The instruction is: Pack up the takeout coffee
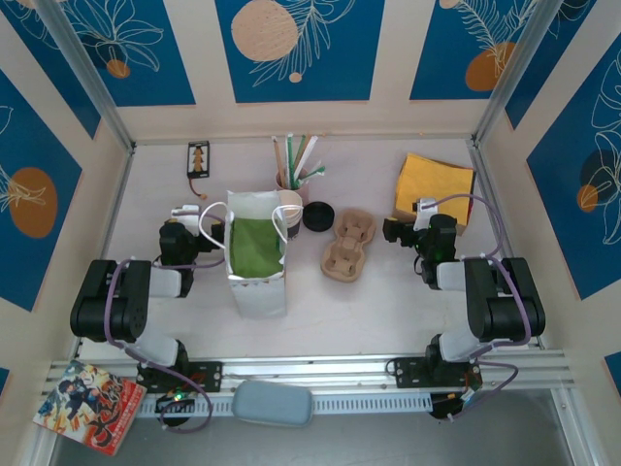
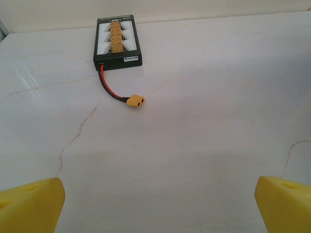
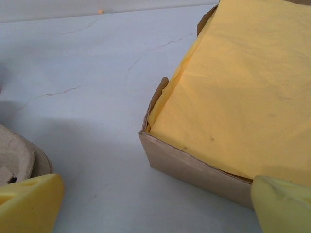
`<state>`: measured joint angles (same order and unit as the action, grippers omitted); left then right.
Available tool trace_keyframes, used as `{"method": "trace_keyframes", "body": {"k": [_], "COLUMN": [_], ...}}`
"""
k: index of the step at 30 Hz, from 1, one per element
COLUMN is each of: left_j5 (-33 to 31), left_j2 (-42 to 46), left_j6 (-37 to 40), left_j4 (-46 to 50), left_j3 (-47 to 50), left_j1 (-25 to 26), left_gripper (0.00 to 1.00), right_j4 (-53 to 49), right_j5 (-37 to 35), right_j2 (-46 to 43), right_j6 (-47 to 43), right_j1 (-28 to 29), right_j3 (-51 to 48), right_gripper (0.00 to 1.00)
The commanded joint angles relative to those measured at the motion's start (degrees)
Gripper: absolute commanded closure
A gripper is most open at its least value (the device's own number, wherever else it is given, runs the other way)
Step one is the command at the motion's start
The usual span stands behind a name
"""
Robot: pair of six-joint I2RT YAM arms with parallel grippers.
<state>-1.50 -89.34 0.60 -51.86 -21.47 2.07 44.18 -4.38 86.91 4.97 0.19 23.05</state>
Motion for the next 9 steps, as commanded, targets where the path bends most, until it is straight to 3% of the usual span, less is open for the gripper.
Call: {"method": "trace_keyframes", "body": {"k": [1,9], "left_j5": [1.0,1.0], "left_j2": [-0.1,-0.1], "left_j6": [1.2,1.2], "left_j4": [-2.0,-2.0], "left_j3": [0.1,0.1], "left_j1": [0.6,0.6], "left_gripper": [0.0,0.0], "right_j4": [1.8,1.7], "right_j5": [1.0,1.5], "right_j2": [0.4,0.3], "right_j6": [0.4,0.5], "right_j1": [-0.3,-0.5], "right_j3": [0.9,1.0], "right_gripper": [0.01,0.01]}}
